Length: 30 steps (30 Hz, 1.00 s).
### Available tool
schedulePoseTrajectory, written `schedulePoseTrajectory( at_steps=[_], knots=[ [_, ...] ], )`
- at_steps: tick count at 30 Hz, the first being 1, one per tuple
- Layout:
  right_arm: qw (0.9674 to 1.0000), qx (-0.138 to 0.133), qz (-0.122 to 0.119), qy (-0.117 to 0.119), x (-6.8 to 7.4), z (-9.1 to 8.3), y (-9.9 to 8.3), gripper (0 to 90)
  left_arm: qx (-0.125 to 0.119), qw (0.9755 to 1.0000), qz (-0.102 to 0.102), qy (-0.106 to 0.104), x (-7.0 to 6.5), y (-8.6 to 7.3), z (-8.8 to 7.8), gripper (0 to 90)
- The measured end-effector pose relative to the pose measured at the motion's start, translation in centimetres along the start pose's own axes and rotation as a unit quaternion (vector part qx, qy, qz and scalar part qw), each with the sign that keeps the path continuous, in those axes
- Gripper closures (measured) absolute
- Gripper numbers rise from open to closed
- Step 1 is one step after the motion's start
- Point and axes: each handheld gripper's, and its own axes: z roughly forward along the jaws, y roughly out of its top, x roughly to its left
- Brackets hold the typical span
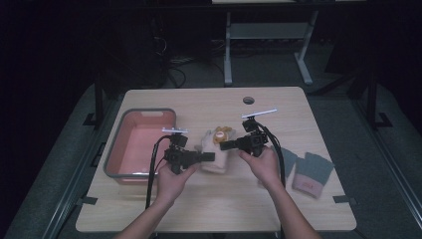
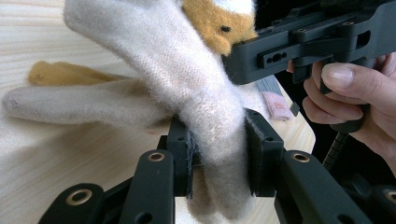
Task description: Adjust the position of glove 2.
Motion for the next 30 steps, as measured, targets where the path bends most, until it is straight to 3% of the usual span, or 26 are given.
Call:
schedulePoseTrajectory(
  at_steps=[3, 13, 30],
  knots=[
    [1.0000, -0.001, 0.002, 0.003, 0.0, 0.0, 0.0, 82.8, -0.001, 1.0000, -0.006, -0.001, -0.1, 0.0, -0.1, 67.1],
    [1.0000, -0.003, -0.002, 0.004, 0.7, -0.2, 0.9, 82.8, -0.007, 0.9999, 0.007, -0.003, -0.3, 1.0, -1.2, 67.2],
    [0.9999, -0.001, -0.008, 0.008, 1.7, 0.3, 2.5, 82.8, -0.017, 0.9998, 0.003, -0.001, -0.1, 1.9, -2.8, 67.2]
  ],
)
